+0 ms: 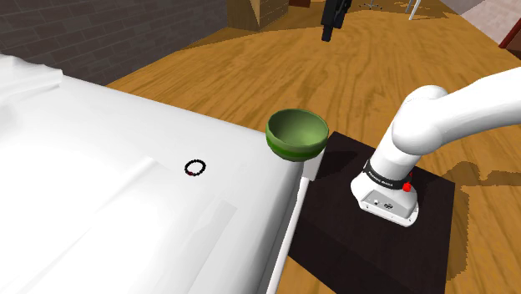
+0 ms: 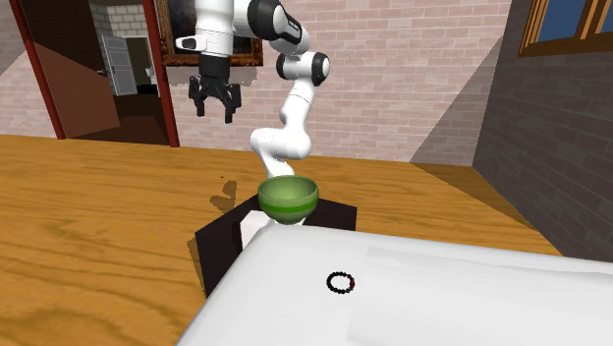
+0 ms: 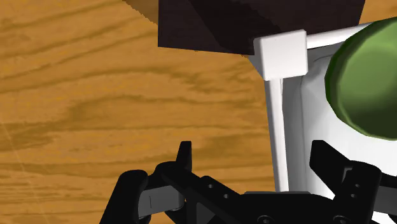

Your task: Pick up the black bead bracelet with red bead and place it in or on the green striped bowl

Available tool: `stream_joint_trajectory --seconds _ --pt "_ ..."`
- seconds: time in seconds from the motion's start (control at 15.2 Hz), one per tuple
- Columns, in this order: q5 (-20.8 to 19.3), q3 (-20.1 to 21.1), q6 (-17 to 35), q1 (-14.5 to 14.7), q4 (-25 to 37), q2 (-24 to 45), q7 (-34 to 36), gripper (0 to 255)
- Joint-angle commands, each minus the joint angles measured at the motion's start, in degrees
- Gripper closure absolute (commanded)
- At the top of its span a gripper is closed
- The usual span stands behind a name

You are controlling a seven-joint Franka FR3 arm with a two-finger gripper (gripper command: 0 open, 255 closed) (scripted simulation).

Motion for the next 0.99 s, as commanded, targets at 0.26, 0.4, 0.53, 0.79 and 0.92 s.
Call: stream_joint_trajectory --seconds 0.26,0.4,0.53,0.79,0.92 --pt "3.13 3.58 4.03 1.69 -2.31 2.34 3.62 0" --pt "4.61 5.4 6.15 2.53 -3.12 3.87 5.38 0" --pt "6.02 7.24 8.32 3.36 -3.7 5.65 7.11 0" --pt "8.51 10.96 12.76 4.89 -4.13 9.89 10.5 0" --pt "9.56 12.86 15.0 5.57 -3.97 12.35 12.18 0"
